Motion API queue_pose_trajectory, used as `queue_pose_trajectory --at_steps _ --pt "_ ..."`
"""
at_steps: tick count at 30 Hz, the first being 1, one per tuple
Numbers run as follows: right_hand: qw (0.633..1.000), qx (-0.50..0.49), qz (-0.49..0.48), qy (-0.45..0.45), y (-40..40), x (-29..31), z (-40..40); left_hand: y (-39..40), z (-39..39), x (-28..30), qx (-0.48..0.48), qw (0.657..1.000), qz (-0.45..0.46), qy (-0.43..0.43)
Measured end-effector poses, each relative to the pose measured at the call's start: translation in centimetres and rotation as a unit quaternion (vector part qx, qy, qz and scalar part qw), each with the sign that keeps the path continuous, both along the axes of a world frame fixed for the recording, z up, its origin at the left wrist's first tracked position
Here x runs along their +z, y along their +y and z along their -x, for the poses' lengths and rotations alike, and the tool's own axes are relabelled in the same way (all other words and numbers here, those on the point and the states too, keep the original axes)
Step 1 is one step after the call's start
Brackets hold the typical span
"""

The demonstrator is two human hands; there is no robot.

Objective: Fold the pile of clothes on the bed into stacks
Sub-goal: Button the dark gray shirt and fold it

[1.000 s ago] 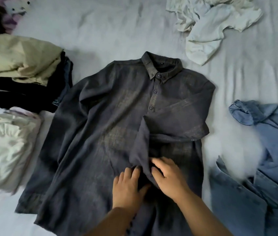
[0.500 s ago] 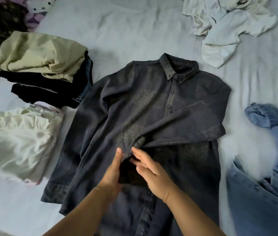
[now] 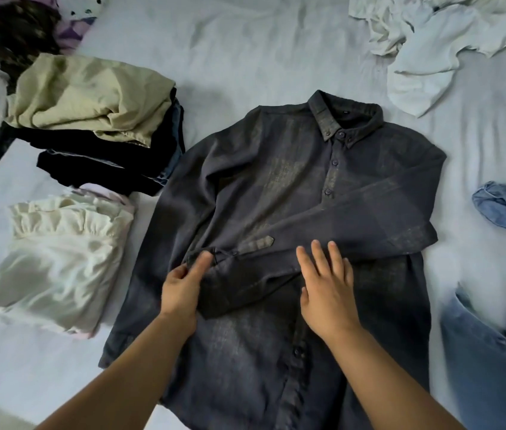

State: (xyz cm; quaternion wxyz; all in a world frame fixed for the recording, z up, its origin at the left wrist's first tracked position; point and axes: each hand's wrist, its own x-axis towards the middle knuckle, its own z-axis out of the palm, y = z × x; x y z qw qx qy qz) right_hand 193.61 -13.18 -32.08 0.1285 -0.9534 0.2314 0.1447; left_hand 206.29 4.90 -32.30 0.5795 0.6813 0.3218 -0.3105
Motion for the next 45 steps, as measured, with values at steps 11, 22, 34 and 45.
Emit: queue_pose_trajectory --at_steps 11,22,34,45 --pt "0.996 -0.069 0.031 -0.049 0.1 0.5 -0.7 3.6 2.7 0.3 -0.267 0.885 -0.291 -0.245" --pt "0.986 0.034 -0.063 0.151 3.3 -2.6 -1.1 6.4 1.4 -3.0 -0.581 0.571 -0.311 -0.490" --pt "0.968 0.084 -0.113 -0.206 12.3 -2.2 -4.6 9.3 -0.5 -3.3 -0.385 0.811 -0.156 -0.412" --pt "0.973 0.037 -0.039 -0.224 15.0 -4.7 -5.8 8.0 -2.1 -4.9 -0.458 0.698 -0.161 -0.527"
